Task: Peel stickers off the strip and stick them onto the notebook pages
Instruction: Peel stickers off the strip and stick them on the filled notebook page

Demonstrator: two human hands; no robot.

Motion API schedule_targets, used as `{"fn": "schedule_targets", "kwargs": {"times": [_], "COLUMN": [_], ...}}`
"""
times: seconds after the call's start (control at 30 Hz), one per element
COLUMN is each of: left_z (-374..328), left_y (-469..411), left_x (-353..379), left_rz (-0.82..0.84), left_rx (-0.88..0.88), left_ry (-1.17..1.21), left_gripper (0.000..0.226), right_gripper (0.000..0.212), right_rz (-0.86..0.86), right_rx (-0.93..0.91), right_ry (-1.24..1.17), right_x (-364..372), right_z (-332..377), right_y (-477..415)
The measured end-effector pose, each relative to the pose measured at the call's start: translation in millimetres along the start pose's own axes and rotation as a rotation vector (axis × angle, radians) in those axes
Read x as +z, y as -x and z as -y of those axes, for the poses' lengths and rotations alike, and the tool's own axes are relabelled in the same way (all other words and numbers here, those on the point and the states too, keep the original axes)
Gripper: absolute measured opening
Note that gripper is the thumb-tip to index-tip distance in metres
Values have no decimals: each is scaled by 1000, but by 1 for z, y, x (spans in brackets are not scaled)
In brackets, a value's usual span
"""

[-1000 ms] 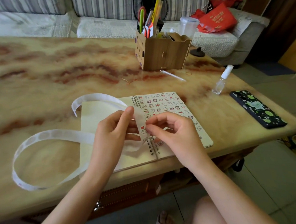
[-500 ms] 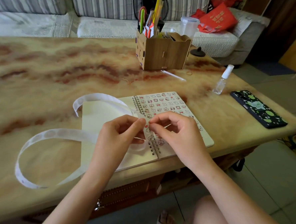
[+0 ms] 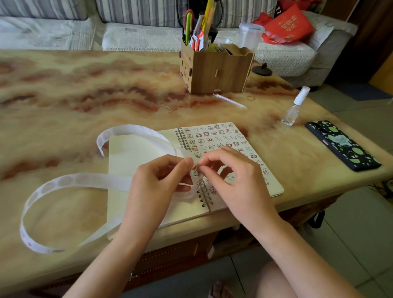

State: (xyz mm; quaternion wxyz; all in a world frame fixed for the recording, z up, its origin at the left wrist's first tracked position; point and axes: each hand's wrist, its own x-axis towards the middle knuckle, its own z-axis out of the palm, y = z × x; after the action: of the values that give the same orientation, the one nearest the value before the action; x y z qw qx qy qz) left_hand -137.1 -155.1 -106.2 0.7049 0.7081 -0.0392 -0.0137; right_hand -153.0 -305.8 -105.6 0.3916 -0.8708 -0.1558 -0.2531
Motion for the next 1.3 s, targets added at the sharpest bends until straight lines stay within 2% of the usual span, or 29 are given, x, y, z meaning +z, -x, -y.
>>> {"fn": "schedule_targets", "kwargs": {"times": [0.1,0.27,0.33,0.8,1.07,1.3], "left_z": [0,0,0,-1,-2,-2], "left_y": [0,0,0,0,1,0], "left_x": [0,1,1,1,3,1], "left_rz": [-5,-4,-4,2,22,5], "left_rx": [-3,19,30,20,2,-12], "left_ry": [1,-26,-33,-28,6,22], "left_gripper": [19,18,17,19,18,20], "right_gripper": [4,5,7,6,5,5], "right_rz": [-6,40,52,15,11,47], "right_rx": [-41,251,295,262,137,223], "right_ry": [69,-233,-290,-230,-92,-181], "right_x": [1,-1,-2,-2,-3,-8], "right_z": [0,5,6,6,6,12], "right_y": [0,-1,0,-1,2,3]}}
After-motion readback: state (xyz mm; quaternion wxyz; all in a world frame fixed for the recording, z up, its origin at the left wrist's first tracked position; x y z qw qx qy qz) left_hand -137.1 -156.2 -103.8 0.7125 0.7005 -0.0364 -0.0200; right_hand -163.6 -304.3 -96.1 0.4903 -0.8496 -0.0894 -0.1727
